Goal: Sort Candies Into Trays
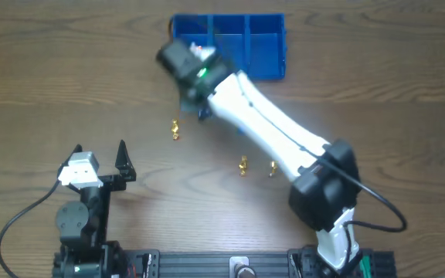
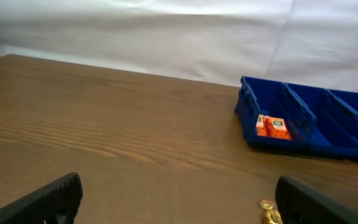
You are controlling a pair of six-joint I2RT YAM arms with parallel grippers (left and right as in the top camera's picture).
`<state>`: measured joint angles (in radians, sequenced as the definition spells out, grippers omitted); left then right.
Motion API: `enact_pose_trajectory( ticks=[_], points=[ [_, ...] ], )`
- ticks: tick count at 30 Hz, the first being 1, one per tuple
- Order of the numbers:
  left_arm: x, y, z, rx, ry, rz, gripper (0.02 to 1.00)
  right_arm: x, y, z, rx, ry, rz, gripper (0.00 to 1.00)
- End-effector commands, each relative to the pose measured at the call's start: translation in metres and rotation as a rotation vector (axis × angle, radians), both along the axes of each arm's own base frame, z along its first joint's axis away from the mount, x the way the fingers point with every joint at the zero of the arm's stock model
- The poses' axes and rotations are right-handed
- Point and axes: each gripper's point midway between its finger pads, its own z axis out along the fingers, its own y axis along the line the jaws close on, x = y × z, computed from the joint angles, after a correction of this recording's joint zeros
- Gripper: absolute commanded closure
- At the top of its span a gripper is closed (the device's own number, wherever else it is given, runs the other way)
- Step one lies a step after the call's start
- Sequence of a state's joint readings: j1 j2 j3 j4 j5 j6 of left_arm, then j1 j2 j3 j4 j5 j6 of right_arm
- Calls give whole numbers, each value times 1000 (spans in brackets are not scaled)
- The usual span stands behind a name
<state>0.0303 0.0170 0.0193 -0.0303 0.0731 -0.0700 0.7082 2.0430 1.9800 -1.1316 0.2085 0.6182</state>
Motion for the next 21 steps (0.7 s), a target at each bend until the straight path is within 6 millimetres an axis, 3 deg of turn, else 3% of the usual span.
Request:
enact_pose_trajectory(
  ticks=[1, 4, 10, 11, 16, 21],
  points=[
    [-1, -2, -16, 11, 52, -13, 20, 74, -50, 45, -60, -165, 12, 796],
    [-1, -2, -16, 11, 52, -13, 18, 107, -60, 42, -69, -210, 15, 796],
    [-1, -2, -16, 11, 52, -13, 20, 147, -71, -4, -86, -204, -17, 796],
    [-1, -2, -16, 11, 52, -13, 20, 153, -67, -21, -76, -187, -11, 796],
    [-1, -2, -16, 11, 52, -13, 23, 158, -61, -44, -74, -167, -3, 796],
    [-1, -2, -16, 11, 52, -13, 20, 159, -56, -48, -52, -166, -4, 779]
  ],
)
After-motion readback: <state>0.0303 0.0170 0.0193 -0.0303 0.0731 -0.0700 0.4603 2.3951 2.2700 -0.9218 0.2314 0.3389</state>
